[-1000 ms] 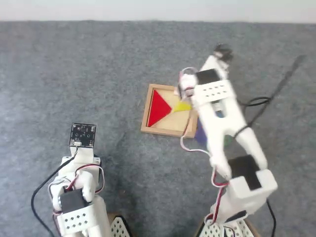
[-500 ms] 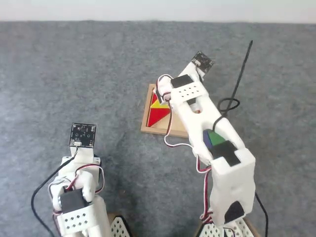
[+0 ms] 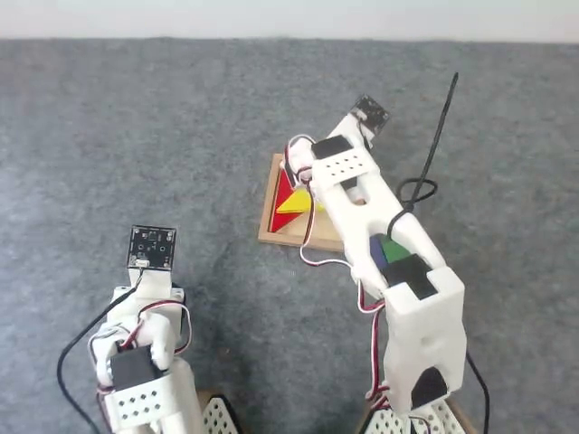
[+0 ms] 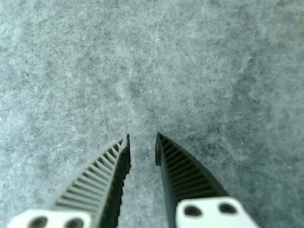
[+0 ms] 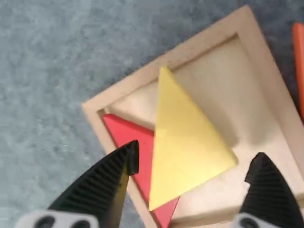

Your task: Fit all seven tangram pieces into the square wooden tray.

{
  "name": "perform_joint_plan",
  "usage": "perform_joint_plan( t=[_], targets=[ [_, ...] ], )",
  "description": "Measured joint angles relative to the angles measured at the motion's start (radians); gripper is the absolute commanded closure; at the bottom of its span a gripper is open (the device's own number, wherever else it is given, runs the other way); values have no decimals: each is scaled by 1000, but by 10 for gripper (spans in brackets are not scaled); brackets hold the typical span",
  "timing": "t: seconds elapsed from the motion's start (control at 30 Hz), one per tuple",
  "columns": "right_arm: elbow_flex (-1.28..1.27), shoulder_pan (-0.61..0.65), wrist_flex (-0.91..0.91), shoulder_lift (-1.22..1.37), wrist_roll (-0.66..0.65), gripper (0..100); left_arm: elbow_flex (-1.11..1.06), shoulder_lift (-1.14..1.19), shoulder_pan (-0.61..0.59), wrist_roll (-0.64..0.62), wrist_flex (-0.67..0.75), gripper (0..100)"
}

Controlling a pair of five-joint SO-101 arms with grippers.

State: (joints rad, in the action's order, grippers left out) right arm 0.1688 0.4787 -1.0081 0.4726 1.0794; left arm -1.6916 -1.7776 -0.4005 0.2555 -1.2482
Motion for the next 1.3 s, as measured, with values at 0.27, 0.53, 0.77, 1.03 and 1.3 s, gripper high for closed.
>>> perform_joint_plan(
  t=[0.27,0.53,0.77,1.03,1.3],
  targets=[
    [367,57,-399,0,-451,787,0,0,0,0,0,913],
    [423,98,-669,-2,-1600,880,0,0,0,0,0,913],
    [425,98,-606,77,-1969,844,0,0,0,0,0,913],
    [425,69,-512,176,-2120,497,0,0,0,0,0,913],
    [425,69,-560,210,-2219,541,0,0,0,0,0,913]
  ],
)
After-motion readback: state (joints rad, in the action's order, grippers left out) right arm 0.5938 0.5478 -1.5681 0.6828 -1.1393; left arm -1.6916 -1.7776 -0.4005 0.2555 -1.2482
